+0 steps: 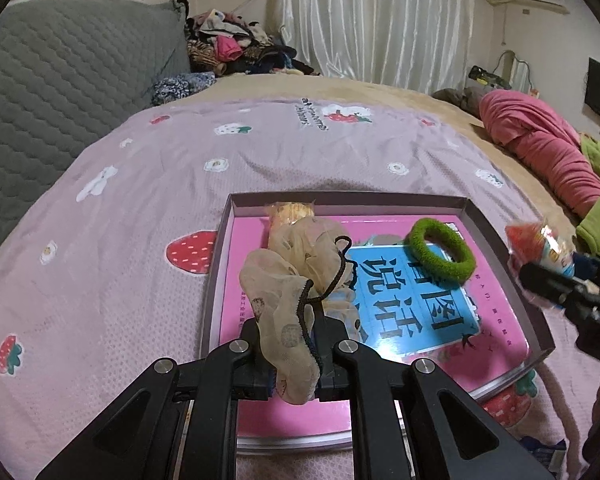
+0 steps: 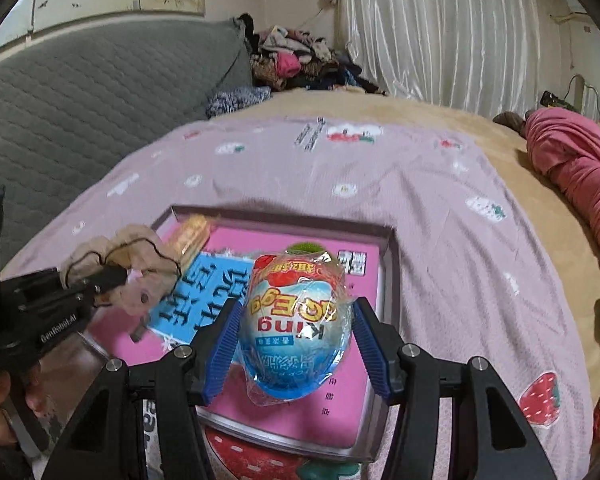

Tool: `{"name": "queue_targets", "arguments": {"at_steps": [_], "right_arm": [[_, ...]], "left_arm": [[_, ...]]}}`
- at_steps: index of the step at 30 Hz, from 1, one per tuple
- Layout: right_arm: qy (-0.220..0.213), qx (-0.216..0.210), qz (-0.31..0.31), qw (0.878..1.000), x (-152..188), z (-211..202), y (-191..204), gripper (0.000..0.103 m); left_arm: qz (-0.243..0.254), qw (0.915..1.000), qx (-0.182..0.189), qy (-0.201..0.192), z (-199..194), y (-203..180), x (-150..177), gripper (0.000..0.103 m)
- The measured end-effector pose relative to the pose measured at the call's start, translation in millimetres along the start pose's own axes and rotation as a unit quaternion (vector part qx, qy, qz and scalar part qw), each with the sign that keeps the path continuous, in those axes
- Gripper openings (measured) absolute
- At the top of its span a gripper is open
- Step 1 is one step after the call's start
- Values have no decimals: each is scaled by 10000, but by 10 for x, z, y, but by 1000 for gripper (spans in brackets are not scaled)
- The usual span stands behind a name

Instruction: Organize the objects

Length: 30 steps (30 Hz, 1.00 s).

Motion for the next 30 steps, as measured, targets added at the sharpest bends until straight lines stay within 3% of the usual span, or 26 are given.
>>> {"name": "queue_targets", "arguments": {"at_steps": [10,16,21,30], "right_arm": [[789,-32,5,9969,213,392,4,57],[917,0,13,9958,279,502,-25,57],[887,219,-5,9958,278,501,-32,57],[915,127,65,9957,280,520,-61,59]], "left_arm": [[8,9993,-185,312,228,68,91,15],[-20,9987,-313,405,363,114,106,18],[-102,9984,-506,252,373,201,72,20],[-91,9989,-401,219,317,222,68,30]]}}
Point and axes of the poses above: each gripper's, at about its wrist camera, not at the fingertips, and z roughly the way its jaws point, y to its left, x to its underside, the point moved 1 cm from there along z, roughly the way its jaws point, and after that the axes turned 15 degrees about -z, right-handed, at the moved point
